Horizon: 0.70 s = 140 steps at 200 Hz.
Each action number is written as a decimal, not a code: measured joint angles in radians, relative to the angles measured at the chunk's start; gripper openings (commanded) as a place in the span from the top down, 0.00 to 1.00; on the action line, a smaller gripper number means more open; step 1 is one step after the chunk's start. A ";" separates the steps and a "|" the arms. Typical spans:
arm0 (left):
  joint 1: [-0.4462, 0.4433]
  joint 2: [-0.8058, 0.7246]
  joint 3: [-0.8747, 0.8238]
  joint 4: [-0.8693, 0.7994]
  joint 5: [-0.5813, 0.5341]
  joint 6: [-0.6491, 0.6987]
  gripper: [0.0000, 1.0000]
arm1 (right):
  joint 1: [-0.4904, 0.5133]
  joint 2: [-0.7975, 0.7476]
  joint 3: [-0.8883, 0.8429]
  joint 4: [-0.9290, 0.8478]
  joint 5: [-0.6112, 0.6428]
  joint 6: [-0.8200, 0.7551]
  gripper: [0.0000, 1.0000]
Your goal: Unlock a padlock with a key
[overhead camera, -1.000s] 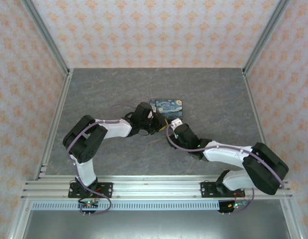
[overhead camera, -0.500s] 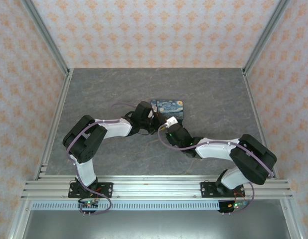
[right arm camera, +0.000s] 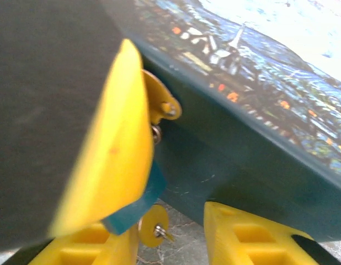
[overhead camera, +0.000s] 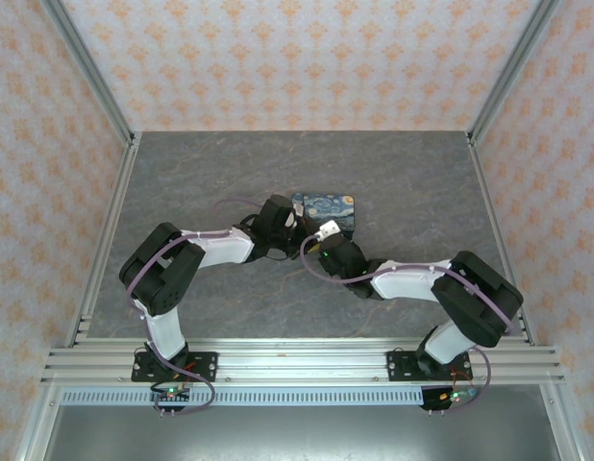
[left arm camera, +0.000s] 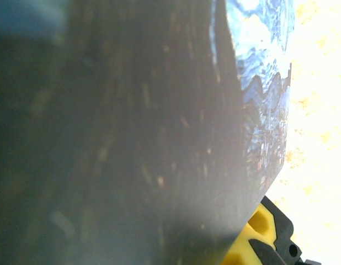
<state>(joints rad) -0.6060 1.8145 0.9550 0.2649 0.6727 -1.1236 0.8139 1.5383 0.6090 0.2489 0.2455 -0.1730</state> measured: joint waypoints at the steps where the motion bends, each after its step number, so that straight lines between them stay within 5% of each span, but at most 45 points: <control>1: 0.000 0.000 0.000 0.000 0.000 0.000 1.00 | 0.000 0.000 0.000 0.000 0.000 0.001 0.68; 57: 0.000 0.000 0.000 0.003 0.000 0.000 1.00 | -0.011 -0.002 0.000 0.001 -0.055 0.004 1.00; 119: 0.000 0.000 0.000 0.011 0.000 0.000 1.00 | -0.031 -0.022 0.000 -0.013 -0.097 0.013 1.00; 132: 0.000 0.000 0.000 0.016 0.001 0.000 1.00 | -0.040 -0.031 -0.001 -0.019 -0.110 0.020 0.80; 140: 0.000 0.000 0.000 0.020 0.002 0.000 1.00 | -0.045 -0.038 -0.001 -0.021 -0.116 0.024 0.75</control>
<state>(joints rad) -0.6056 1.8145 0.9550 0.2852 0.6750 -1.1240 0.7689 1.5005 0.6079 0.2279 0.1291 -0.1493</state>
